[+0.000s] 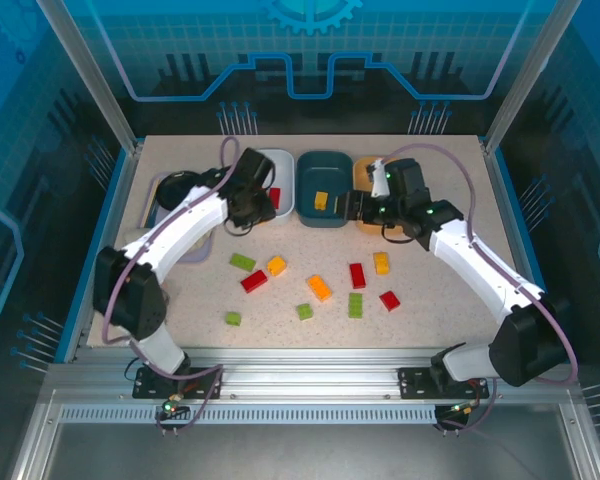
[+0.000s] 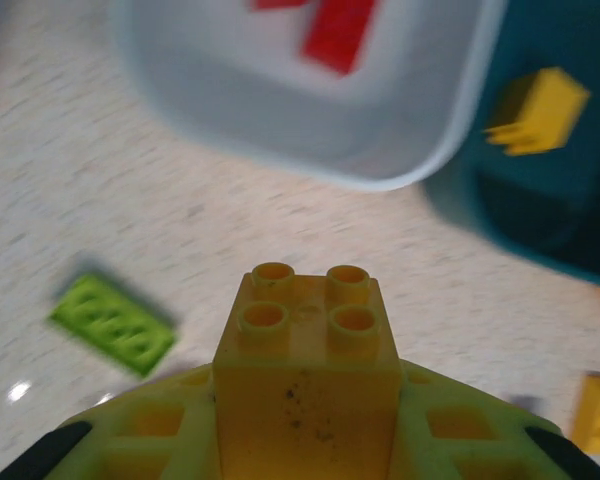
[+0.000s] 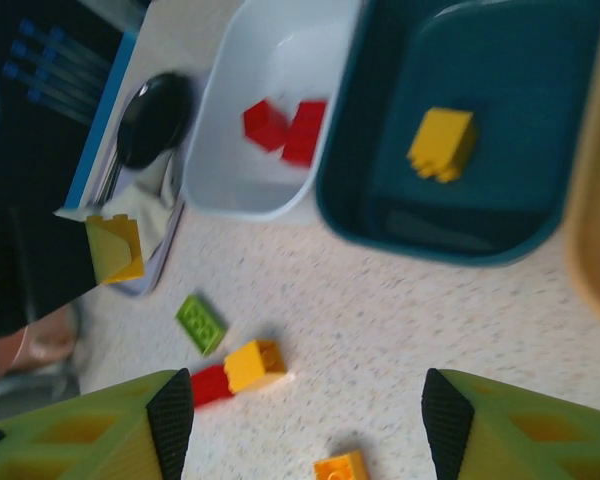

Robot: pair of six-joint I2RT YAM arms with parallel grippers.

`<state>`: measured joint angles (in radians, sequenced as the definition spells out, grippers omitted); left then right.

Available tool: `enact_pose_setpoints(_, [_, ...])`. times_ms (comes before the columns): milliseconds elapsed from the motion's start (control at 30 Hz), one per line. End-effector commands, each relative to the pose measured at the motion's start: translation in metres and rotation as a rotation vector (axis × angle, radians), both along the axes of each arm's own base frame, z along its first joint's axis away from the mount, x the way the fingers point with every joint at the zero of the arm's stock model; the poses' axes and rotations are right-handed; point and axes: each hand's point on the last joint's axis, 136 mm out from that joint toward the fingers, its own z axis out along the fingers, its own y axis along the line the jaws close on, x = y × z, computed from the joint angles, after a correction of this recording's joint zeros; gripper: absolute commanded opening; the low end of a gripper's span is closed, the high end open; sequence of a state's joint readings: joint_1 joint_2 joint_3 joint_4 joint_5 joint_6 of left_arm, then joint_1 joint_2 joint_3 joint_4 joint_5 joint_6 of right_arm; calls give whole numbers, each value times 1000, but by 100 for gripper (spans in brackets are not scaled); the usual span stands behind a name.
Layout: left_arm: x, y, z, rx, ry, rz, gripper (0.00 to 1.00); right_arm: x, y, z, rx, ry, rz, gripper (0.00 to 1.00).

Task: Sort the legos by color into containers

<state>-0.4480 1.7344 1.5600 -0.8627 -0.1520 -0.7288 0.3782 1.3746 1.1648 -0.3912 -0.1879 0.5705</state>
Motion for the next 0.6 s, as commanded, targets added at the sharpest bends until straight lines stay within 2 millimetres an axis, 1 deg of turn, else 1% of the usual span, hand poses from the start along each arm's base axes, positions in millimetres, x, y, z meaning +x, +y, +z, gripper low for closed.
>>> enact_pose_setpoints(0, [19, -27, -13, 14, 44, -85, 29, 12, -28, -2, -12, 47, -120, 65])
enact_pose_setpoints(100, [50, -53, -14, 23, 14, -142, 29, 20, -42, -5, 0, 79, -168, 65])
enact_pose_setpoints(133, [59, -60, -15, 23, 6, -156, 29, 22, -44, -4, 6, 84, -173, 65])
enact_pose_setpoints(200, [77, -73, -22, 32, 3, -180, 29, 25, -49, -4, 14, 98, -187, 65])
enact_pose_setpoints(233, [84, -77, -23, 39, -3, -187, 29, 26, -51, -4, 17, 101, -193, 65])
enact_pose_setpoints(267, [92, -81, -30, 49, -1, -194, 29, 26, -52, -3, 17, 102, -192, 65])
enact_pose_setpoints(400, [119, -92, -44, 76, -27, -216, 30, 26, -57, -4, 15, 112, -198, 65])
enact_pose_setpoints(567, [137, -96, -58, 105, -64, -223, 31, 22, -59, -6, 20, 127, -193, 65])
